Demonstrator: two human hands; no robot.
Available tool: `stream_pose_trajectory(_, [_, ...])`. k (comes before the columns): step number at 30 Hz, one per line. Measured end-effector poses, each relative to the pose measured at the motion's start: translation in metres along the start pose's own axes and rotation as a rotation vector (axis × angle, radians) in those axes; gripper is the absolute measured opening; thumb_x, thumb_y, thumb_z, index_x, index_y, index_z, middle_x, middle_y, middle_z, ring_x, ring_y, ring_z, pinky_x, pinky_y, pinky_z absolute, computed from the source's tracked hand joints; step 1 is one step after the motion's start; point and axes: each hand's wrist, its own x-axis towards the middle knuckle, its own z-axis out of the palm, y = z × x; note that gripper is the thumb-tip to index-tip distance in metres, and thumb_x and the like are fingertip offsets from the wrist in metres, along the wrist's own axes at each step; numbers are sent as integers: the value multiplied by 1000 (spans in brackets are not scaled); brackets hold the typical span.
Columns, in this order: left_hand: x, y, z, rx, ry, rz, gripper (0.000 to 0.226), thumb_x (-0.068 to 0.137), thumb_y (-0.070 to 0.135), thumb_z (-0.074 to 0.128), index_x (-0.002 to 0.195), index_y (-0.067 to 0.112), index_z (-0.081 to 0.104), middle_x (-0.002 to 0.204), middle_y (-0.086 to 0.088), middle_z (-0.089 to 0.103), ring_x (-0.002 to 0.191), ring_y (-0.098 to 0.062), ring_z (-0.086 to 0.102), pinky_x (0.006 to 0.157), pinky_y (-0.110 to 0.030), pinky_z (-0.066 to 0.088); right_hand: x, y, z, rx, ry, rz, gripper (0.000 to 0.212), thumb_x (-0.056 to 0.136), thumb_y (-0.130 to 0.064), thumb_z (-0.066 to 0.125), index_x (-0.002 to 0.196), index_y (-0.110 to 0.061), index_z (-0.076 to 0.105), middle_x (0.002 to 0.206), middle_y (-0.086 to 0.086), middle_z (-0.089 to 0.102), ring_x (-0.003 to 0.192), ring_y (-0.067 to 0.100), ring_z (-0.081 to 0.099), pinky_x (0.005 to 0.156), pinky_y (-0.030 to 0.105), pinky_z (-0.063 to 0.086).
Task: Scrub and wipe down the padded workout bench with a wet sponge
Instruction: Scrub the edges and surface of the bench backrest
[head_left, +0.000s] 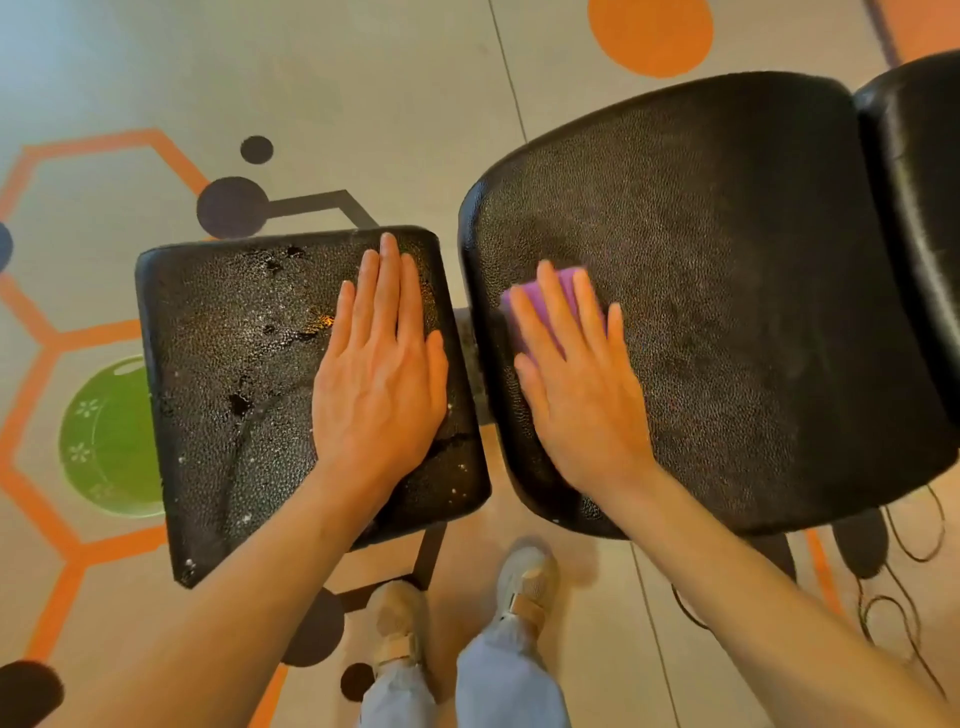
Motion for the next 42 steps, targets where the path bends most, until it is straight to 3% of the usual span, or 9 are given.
stream_pose_trajectory(4, [-1,0,-1,0,3,-7,62,104,31,26,156,1,7,165,-16,2,153,-27,2,125,-41,5,-103,-1,-2,-14,-114,-170,57,97,-32,36,151,-27,21,161,0,12,149,26,7,115,52,19])
stream_pose_trajectory(10, [-1,0,1,5,7,-6,61,105,31,25,156,1,8,165,-17,3,153,-26,3,125,-42,8,3,-24,5,-5,4,-5,54,100,-29,32,152,-26,18,162,2,8,149,27,2,119,51,12])
stream_pose_trajectory(15, [0,0,-1,0,4,-7,62,105,31,25,156,2,7,165,-16,2,153,-26,2,125,-42,8,-110,-16,0,-40,-108,-107,58,94,-27,37,151,-27,25,161,0,13,149,27,7,115,52,19])
stream_pose_trajectory(22, [-2,-1,2,-6,17,-3,62,105,31,26,156,3,6,165,-15,2,153,-25,2,125,-40,6,83,-13,-7,36,31,80,54,101,-33,27,153,-26,11,162,2,2,149,27,-3,119,52,2])
stream_pose_trajectory(28, [0,0,2,-22,2,-7,62,104,33,21,156,3,6,165,-15,2,153,-25,1,125,-42,9,-73,-19,5,-7,-48,-91,57,96,-31,42,150,-28,25,161,0,10,149,25,3,117,53,16])
stream_pose_trajectory(34, [-2,0,1,-28,0,0,62,105,32,25,156,3,6,165,-15,2,153,-25,1,125,-39,3,19,-29,2,31,19,-2,59,96,-33,37,152,-25,20,162,2,9,149,26,2,120,49,6])
stream_pose_trajectory(39, [-1,-1,-3,-79,18,20,62,105,32,30,157,6,8,165,-12,2,153,-24,2,124,-36,0,-90,-17,16,-49,34,-84,63,94,-30,51,151,-20,25,160,5,17,148,28,12,117,47,20])
stream_pose_trajectory(42, [-3,-3,-6,-161,33,54,61,106,33,30,157,9,8,166,-9,1,153,-22,-2,124,-33,-4,-124,0,23,-109,30,-169,65,94,-25,53,151,-21,23,160,4,16,148,27,13,116,45,20])
